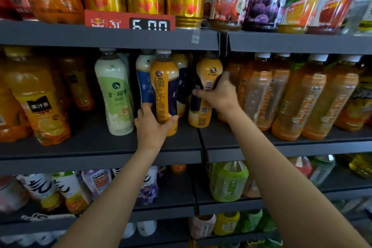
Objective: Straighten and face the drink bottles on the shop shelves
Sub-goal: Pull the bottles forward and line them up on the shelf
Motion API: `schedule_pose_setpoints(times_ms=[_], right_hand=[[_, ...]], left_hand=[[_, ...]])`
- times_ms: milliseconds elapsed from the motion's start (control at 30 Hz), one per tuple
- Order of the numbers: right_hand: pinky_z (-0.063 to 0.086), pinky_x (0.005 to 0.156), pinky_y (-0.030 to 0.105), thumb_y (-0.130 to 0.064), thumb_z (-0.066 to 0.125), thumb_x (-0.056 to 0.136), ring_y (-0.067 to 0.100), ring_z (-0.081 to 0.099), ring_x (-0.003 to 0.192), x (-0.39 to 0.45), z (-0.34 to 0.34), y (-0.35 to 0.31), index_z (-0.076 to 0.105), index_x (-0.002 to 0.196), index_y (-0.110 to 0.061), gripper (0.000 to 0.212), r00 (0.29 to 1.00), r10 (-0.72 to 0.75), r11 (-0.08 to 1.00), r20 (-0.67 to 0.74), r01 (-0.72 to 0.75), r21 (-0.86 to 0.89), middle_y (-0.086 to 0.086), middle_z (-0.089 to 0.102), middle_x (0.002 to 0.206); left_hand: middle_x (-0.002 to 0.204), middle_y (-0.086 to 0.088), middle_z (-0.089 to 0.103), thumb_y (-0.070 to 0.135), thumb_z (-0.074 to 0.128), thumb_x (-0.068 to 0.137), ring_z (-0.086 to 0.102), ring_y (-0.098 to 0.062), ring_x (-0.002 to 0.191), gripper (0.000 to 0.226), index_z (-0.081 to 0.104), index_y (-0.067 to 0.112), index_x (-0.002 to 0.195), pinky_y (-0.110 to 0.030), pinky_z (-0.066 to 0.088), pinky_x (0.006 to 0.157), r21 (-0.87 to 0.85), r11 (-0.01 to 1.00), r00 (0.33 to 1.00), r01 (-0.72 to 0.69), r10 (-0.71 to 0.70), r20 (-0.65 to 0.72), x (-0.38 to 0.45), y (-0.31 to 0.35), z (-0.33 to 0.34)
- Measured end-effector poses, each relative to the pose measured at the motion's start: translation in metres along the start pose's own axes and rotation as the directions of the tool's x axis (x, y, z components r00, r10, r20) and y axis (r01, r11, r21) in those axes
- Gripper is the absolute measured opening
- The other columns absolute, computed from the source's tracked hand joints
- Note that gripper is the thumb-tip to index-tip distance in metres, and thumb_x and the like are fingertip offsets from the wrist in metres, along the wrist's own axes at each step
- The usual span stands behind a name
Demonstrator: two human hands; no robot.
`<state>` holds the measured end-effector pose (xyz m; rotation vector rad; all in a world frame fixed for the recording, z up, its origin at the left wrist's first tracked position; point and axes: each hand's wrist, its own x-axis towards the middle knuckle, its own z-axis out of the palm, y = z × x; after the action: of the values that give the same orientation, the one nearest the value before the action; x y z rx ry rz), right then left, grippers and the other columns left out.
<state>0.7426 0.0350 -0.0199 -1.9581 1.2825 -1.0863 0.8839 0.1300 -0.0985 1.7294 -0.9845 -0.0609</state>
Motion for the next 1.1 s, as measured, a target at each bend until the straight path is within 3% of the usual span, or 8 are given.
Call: schedule_pose_setpoints(times_ms=[133, 300, 467, 600, 733, 833, 967, 1100], right_hand=[[0.058, 0.065, 0.046, -0.031, 0.083, 0.066, 0.032, 0.066, 0.085, -0.004, -0.005, 0.009, 0.046, 0.113, -0.007, 0.064, 0.997, 0.025, 1.0, 0.073, -0.025, 0.0, 0.013, 0.064, 0.105], [0.052, 0.043, 0.024, -0.016, 0.082, 0.068, 0.016, 0.064, 0.049, -0.01, -0.023, 0.013, 0.05, 0.105, -0.01, 0.049, 0.979, 0.055, 0.994, 0.197, -0.071, 0.08, 0.006, 0.067, 0.08], [0.046, 0.041, 0.018, -0.004, 0.075, 0.074, 0.014, 0.058, 0.051, -0.017, -0.04, 0.007, 0.047, 0.111, -0.012, 0.046, 0.915, 0.054, 0.972, 0.4, -0.14, 0.188, 0.007, 0.064, 0.08], [0.041, 0.038, 0.017, -0.004, 0.071, 0.078, 0.012, 0.051, 0.051, -0.016, -0.041, 0.007, 0.044, 0.113, -0.014, 0.046, 0.888, 0.05, 0.976, 0.457, -0.142, 0.168, 0.006, 0.06, 0.079], [0.041, 0.038, 0.019, -0.012, 0.076, 0.075, 0.011, 0.051, 0.049, -0.016, -0.04, 0.011, 0.044, 0.118, -0.013, 0.054, 0.897, 0.049, 0.97, 0.439, -0.147, 0.191, 0.005, 0.062, 0.081], [0.044, 0.042, 0.019, -0.026, 0.084, 0.067, 0.011, 0.055, 0.058, -0.016, -0.032, 0.013, 0.041, 0.119, -0.015, 0.068, 0.942, 0.048, 0.977, 0.331, -0.113, 0.181, 0.005, 0.064, 0.093], [0.05, 0.076, 0.027, -0.02, 0.083, 0.067, 0.012, 0.057, 0.095, -0.024, -0.022, 0.015, 0.046, 0.12, -0.016, 0.065, 0.984, -0.007, 0.979, 0.179, -0.03, 0.204, -0.004, 0.061, 0.105], [0.037, 0.05, 0.022, -0.008, 0.076, 0.073, 0.007, 0.056, 0.066, -0.03, -0.045, 0.015, 0.054, 0.1, -0.021, 0.037, 0.915, 0.001, 0.932, 0.403, -0.146, 0.33, -0.004, 0.063, 0.087]], left_hand=[[0.122, -0.015, 0.046, 0.035, 0.074, 0.076, 0.043, -0.027, 0.116, 0.056, 0.051, 0.006, 0.118, -0.033, 0.039, 0.09, 0.075, 0.996, 0.994, -0.049, 0.041, 0.099, -0.003, 0.006, -0.006], [0.11, -0.014, 0.06, 0.033, 0.072, 0.078, 0.054, -0.03, 0.107, 0.043, 0.059, 0.004, 0.108, -0.04, 0.045, 0.089, 0.117, 0.989, 0.989, -0.087, 0.071, 0.129, 0.005, 0.015, 0.004], [0.115, -0.008, 0.063, 0.019, 0.067, 0.085, 0.056, -0.022, 0.109, 0.041, 0.051, 0.007, 0.121, -0.025, 0.042, 0.09, -0.035, 0.997, 0.971, -0.068, 0.074, 0.229, 0.013, 0.016, 0.014], [0.12, 0.002, 0.055, 0.013, 0.059, 0.09, 0.051, -0.021, 0.12, 0.043, 0.042, 0.013, 0.13, -0.041, 0.037, 0.106, -0.151, 0.988, 0.893, 0.014, 0.056, 0.447, 0.027, 0.006, 0.007], [0.125, 0.0, 0.054, 0.015, 0.057, 0.092, 0.048, -0.02, 0.123, 0.049, 0.037, 0.014, 0.137, -0.039, 0.035, 0.109, -0.106, 0.994, 0.86, 0.015, 0.041, 0.509, 0.033, 0.004, 0.005], [0.122, -0.007, 0.058, 0.02, 0.064, 0.087, 0.052, -0.021, 0.117, 0.048, 0.044, 0.01, 0.129, -0.031, 0.04, 0.099, -0.023, 0.999, 0.927, -0.023, 0.03, 0.374, 0.025, 0.009, 0.012], [0.122, -0.014, 0.049, 0.031, 0.078, 0.072, 0.045, -0.029, 0.117, 0.067, 0.046, 0.004, 0.124, -0.038, 0.04, 0.097, 0.158, 0.986, 0.999, -0.044, 0.042, 0.015, 0.005, 0.018, 0.026], [0.121, -0.014, 0.054, 0.02, 0.074, 0.079, 0.053, -0.028, 0.111, 0.05, 0.053, 0.005, 0.122, -0.038, 0.044, 0.094, 0.1, 0.991, 0.989, -0.093, 0.08, 0.124, 0.019, 0.013, 0.019]])
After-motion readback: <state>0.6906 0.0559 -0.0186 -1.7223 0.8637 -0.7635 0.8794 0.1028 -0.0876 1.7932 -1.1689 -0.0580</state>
